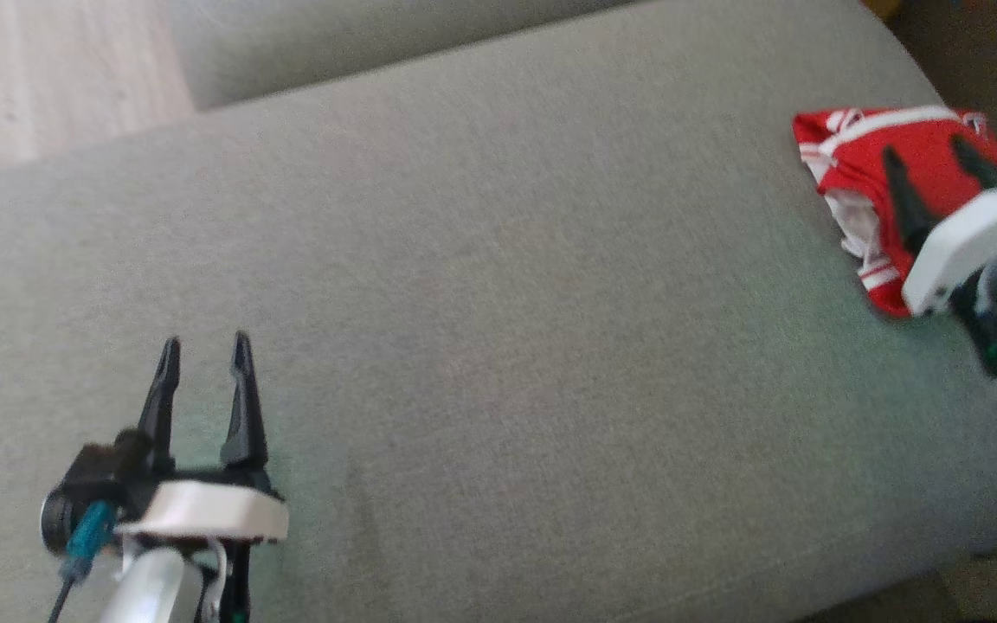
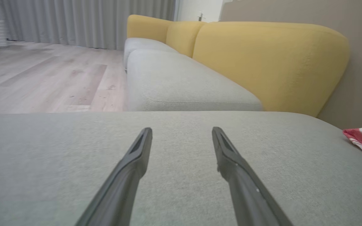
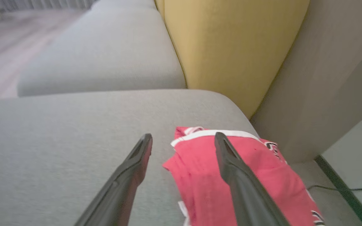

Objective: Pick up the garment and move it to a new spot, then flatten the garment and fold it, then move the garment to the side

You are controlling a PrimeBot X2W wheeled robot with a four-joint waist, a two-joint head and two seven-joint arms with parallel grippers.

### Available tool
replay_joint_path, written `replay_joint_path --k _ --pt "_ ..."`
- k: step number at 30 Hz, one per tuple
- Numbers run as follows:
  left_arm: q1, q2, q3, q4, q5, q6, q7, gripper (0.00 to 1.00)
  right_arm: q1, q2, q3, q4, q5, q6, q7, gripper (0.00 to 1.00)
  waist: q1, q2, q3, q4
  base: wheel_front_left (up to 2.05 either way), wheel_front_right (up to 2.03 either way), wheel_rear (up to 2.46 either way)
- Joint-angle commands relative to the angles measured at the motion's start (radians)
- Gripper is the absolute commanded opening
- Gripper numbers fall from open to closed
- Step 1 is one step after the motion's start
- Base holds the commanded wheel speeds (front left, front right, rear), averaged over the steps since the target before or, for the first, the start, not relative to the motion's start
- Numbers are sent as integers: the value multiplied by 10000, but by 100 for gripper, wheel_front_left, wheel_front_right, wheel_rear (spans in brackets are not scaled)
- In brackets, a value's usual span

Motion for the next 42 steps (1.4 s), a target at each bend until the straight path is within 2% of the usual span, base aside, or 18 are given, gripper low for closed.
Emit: replay_joint_path --k 1,6,11,18,23,30,40,41,42 --pt "-69 75 532 -223 -62 67 -143 100 577 -38 -207 -672 197 67 -583 100 2 0 -707 495 0 0 0" --pt "629 -54 874 -121 -100 156 -199 100 2430 222 -1064 -2048 247 67 -1795 100 2 0 -1346 1093 0 0 0" --pt "1197 -161 1240 -251 -69 176 -210 100 4081 592 -1971 -3351 -518 67 -2048 100 2 0 -1671 1578 0 0 0" --pt "1669 -335 1587 -425 20 109 -212 100 5500 1403 -3081 -5211 -1809 67 -1141 100 2 0 -1796 1790 0 0 0" --pt "1711 -435 1688 -433 55 17 -213 100 6034 1804 -3502 -6244 -2253 67 -408 100 2 0 -1773 1813 0 0 0" --pt "1673 -524 1748 -374 90 -100 -213 100 6425 2083 -3785 -6970 -2483 67 143 100 2 0 -1714 1784 0 0 0" --pt "1673 -565 1781 -322 97 -190 -214 100 6637 2266 -3921 -7363 -2569 67 372 100 2 0 -1681 1762 0 0 0" --pt "2044 -606 1350 -48 23 -196 -105 0 6827 2288 -4023 -6978 -2489 0 374 0 2 0 -1681 1761 0 0 0" --pt "2047 -616 1330 65 18 -194 -93 0 6871 2296 -3989 -6861 -2497 -4 391 0 2 0 -1681 1761 0 0 0"
